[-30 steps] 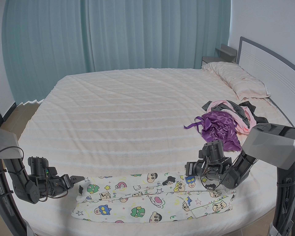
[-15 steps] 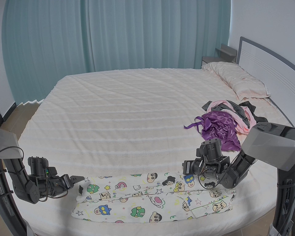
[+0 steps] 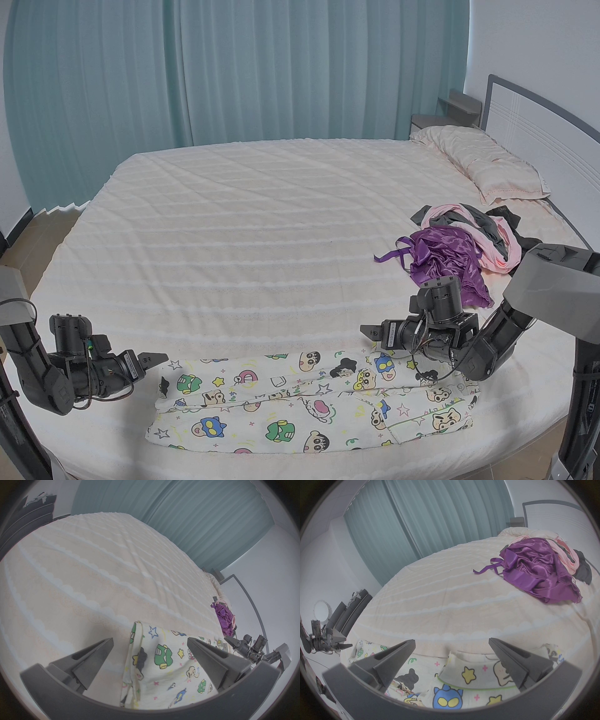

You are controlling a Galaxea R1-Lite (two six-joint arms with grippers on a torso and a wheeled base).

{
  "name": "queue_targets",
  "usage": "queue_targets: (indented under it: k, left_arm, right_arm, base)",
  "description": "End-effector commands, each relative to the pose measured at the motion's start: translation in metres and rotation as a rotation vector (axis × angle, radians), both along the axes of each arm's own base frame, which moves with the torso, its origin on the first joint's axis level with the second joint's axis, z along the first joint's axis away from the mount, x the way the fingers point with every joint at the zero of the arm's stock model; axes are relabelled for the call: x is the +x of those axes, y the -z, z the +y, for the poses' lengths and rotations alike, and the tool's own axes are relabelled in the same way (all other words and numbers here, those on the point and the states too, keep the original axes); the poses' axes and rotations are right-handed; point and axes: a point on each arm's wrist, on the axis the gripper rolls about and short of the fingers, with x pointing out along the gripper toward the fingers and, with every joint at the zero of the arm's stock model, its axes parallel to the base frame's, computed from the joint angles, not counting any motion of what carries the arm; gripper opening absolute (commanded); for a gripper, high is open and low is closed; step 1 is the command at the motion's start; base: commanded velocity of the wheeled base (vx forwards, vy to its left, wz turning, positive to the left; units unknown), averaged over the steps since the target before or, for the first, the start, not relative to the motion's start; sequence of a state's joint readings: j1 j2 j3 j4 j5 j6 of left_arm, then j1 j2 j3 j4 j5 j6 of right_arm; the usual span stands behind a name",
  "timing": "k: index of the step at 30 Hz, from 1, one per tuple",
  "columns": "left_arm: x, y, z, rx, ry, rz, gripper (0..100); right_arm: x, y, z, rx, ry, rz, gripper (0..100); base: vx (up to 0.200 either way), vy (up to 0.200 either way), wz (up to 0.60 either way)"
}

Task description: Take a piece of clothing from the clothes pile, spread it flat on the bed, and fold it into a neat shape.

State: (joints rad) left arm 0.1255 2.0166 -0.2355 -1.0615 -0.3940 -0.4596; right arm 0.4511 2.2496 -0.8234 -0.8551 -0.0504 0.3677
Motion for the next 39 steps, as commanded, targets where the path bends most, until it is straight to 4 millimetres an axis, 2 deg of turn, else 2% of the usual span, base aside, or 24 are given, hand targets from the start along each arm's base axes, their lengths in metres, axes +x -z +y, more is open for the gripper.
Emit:
queue_targets:
  k: [1, 4, 10, 21, 31, 39]
  left_arm:
    - [-0.018, -0.022, -0.012, -0.011, 0.032, -0.018, 100]
    - [-0.029, -0.023, -0.017, -0.016, 0.05, 0.045, 100]
    - [-0.031, -0.022, -0.022, -0.056, 0.041, 0.104, 100]
    - [-0.035, -0.033, -0.05, -0.272, -0.058, 0.178, 100]
    - [-0.044, -0.029, -0.081, -0.271, -0.169, 0.232, 100]
    - [-0.043, -0.017, -0.088, -0.213, -0.242, 0.262, 100]
  right_arm:
    - [-0.011, -0.012, -0.01, 0.024, 0.031, 0.002, 100]
    - [-0.021, -0.017, -0.016, 0.062, 0.062, 0.026, 100]
    - [-0.03, -0.021, -0.024, 0.133, 0.126, 0.064, 100]
    - [-0.04, -0.015, -0.037, 0.248, 0.246, 0.141, 100]
    - [-0.044, -0.012, -0.041, 0.241, 0.257, 0.16, 100]
    - [-0.049, -0.012, -0.044, 0.211, 0.303, 0.142, 100]
  base:
    - [0.0, 0.0, 0.0]
    - [0.0, 0.0, 0.0]
    - [0.0, 0.0, 0.0]
    - [0.0, 0.0, 0.0]
    - [0.0, 0.0, 0.0]
    - [0.0, 0.0, 0.0]
